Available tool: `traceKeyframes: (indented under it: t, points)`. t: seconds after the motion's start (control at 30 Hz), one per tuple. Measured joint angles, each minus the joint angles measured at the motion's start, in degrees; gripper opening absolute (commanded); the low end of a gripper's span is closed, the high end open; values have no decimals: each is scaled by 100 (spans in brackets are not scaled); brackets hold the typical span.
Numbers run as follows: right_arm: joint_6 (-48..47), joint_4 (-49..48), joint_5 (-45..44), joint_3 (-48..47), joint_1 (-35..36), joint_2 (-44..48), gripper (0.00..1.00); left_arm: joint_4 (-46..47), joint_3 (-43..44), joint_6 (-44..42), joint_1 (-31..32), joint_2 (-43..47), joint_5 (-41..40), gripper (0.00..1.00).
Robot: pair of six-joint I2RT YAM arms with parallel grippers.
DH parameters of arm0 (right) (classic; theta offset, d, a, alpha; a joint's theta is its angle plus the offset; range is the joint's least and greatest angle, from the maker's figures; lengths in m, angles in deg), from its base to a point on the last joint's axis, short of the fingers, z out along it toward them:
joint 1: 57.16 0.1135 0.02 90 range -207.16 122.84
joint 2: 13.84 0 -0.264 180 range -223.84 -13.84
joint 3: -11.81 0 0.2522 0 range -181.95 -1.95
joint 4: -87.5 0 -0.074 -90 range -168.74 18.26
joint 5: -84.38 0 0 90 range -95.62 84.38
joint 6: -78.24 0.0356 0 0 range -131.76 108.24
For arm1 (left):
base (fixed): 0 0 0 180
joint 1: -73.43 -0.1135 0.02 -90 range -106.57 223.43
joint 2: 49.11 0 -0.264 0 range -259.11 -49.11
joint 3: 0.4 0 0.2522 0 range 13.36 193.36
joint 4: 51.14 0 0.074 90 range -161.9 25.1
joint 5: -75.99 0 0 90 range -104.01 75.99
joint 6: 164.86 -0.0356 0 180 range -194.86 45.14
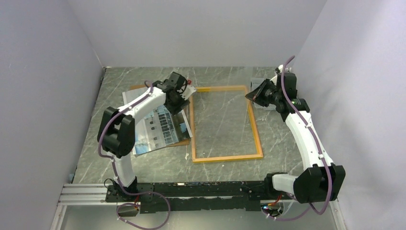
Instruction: Put the photo into the frame
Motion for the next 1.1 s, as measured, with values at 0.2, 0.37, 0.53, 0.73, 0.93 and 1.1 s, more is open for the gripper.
traceKeyframes:
  t: [0.2,0.37,0.53,0.73,0.93,1.1]
  points:
    - [-140,415,0,317,-70,271,0,564,74,229,238,-538,-22,65]
    - [-256,680,-7,315,-232,442,0,1078,7,337,282,-649,-15,65]
    - [-409,922,-13,249,-321,466,0,1451,9,446,367,-896,9,65]
    - [-487,1010,-4,249,-332,466,0,1674,9,490,507,-1285,-42,65]
    - [-514,1023,35,249,-332,466,0,2149,-146,431,610,-1320,-173,64]
    - [-535,1023,114,249,-332,466,0,2583,-426,273,649,-1222,-339,64]
